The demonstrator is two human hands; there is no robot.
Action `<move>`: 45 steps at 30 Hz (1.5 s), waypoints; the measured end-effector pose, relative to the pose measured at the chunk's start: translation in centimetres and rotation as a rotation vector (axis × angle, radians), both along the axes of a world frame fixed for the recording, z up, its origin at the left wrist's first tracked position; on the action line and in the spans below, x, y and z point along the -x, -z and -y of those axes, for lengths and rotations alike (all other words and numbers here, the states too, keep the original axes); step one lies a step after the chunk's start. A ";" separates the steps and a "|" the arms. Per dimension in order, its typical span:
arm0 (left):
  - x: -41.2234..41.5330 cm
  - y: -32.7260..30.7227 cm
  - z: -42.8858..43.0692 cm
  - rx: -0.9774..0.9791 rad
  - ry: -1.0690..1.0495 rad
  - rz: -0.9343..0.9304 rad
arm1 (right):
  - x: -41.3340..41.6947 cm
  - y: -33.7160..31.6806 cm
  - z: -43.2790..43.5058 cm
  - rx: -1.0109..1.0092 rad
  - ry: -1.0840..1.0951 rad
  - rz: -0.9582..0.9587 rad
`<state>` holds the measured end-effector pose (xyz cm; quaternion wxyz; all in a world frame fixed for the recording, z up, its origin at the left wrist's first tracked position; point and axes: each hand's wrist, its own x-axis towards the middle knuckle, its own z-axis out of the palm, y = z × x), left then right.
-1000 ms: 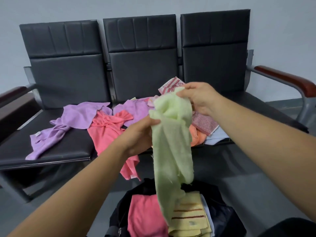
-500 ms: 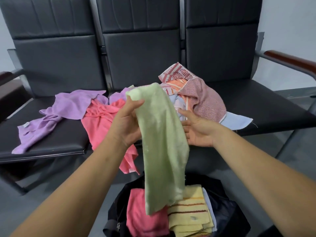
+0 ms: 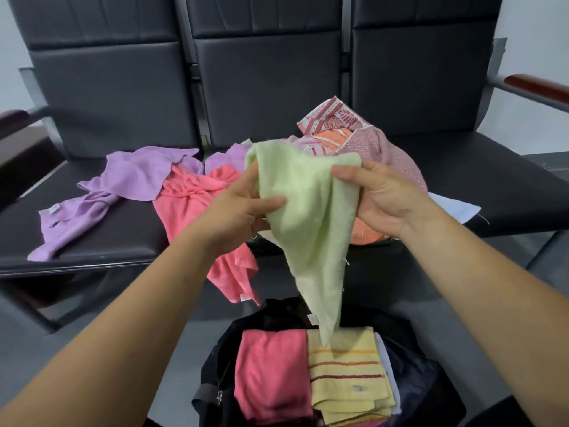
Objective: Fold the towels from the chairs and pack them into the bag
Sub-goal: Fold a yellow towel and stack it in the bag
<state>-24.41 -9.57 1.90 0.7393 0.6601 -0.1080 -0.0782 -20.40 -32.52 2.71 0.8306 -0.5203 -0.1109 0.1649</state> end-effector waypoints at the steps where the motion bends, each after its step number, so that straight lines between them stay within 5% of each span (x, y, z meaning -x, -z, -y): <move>1: 0.0 -0.1 0.1 0.008 -0.011 0.005 | 0.1 0.1 0.0 0.014 -0.005 0.002; 13: -0.1 -0.7 -0.6 0.058 -0.065 0.042 | 0.7 2.3 2.2 0.442 -0.296 -0.321; 18: 0.6 -0.8 -0.8 -0.302 -0.164 0.153 | 1.3 2.3 2.5 0.657 -0.373 -0.384; 20: 0.2 -0.7 -1.2 -0.557 -0.247 0.245 | 1.5 2.2 2.2 0.556 -0.277 -0.294; 22: 0.1 -0.7 -1.6 -0.615 -0.300 0.270 | 1.6 2.0 1.9 0.334 -0.174 -0.217; 28: 0.3 -0.9 -0.5 -0.221 -0.342 -0.010 | 1.6 0.6 1.1 -0.077 -0.036 -0.128; 33: 0.5 -1.3 0.2 0.088 -0.191 -0.273 | 1.6 -0.1 0.7 -0.060 0.131 -0.133; 41: 0.3 0.0 0.7 -0.278 -0.295 -0.045 | 0.8 0.9 1.3 0.132 0.238 -0.010; 45: 0.1 -0.3 1.3 -0.161 -0.293 -0.086 | 0.2 1.2 1.5 0.148 0.275 -0.072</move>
